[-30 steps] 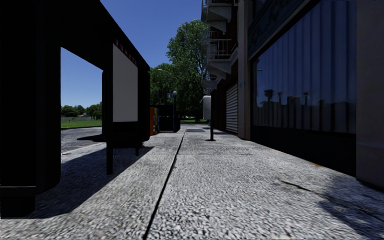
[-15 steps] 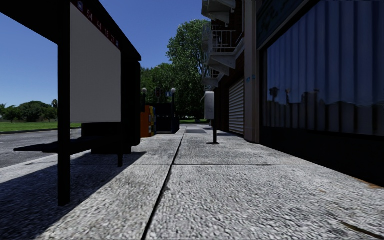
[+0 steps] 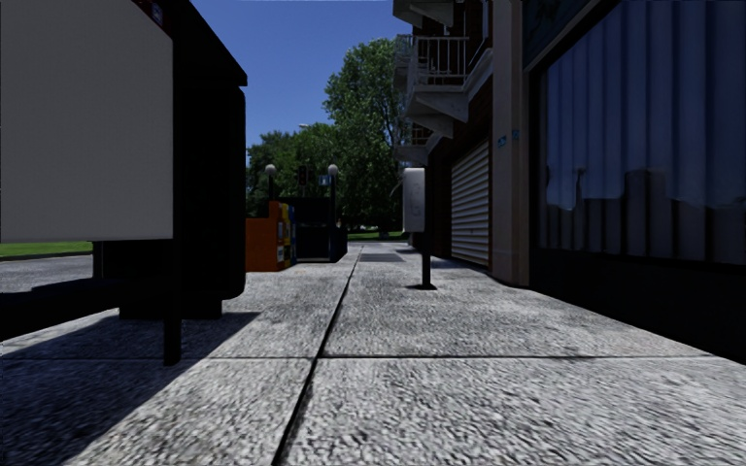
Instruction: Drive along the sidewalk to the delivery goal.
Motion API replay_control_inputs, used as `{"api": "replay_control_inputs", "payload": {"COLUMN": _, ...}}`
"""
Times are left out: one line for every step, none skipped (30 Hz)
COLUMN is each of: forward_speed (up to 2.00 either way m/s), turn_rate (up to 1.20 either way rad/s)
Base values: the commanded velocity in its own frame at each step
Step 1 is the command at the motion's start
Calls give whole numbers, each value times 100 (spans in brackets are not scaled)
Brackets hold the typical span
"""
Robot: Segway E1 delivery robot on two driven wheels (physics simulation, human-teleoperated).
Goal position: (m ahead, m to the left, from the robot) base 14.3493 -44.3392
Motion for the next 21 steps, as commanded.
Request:
{"api": "replay_control_inputs", "payload": {"forward_speed": 200, "turn_rate": 12}}
{"api": "replay_control_inputs", "payload": {"forward_speed": 200, "turn_rate": 14}}
{"api": "replay_control_inputs", "payload": {"forward_speed": 200, "turn_rate": 14}}
{"api": "replay_control_inputs", "payload": {"forward_speed": 200, "turn_rate": 15}}
{"api": "replay_control_inputs", "payload": {"forward_speed": 200, "turn_rate": 15}}
{"api": "replay_control_inputs", "payload": {"forward_speed": 200, "turn_rate": 15}}
{"api": "replay_control_inputs", "payload": {"forward_speed": 200, "turn_rate": 15}}
{"api": "replay_control_inputs", "payload": {"forward_speed": 200, "turn_rate": 15}}
{"api": "replay_control_inputs", "payload": {"forward_speed": 200, "turn_rate": 15}}
{"api": "replay_control_inputs", "payload": {"forward_speed": 200, "turn_rate": 15}}
{"api": "replay_control_inputs", "payload": {"forward_speed": 200, "turn_rate": 15}}
{"api": "replay_control_inputs", "payload": {"forward_speed": 200, "turn_rate": 15}}
{"api": "replay_control_inputs", "payload": {"forward_speed": 200, "turn_rate": 15}}
{"api": "replay_control_inputs", "payload": {"forward_speed": 200, "turn_rate": 15}}
{"api": "replay_control_inputs", "payload": {"forward_speed": 200, "turn_rate": 17}}
{"api": "replay_control_inputs", "payload": {"forward_speed": 200, "turn_rate": 19}}
{"api": "replay_control_inputs", "payload": {"forward_speed": 200, "turn_rate": 20}}
{"api": "replay_control_inputs", "payload": {"forward_speed": 200, "turn_rate": 20}}
{"api": "replay_control_inputs", "payload": {"forward_speed": 200, "turn_rate": 20}}
{"api": "replay_control_inputs", "payload": {"forward_speed": 200, "turn_rate": 21}}
{"api": "replay_control_inputs", "payload": {"forward_speed": 200, "turn_rate": 21}}
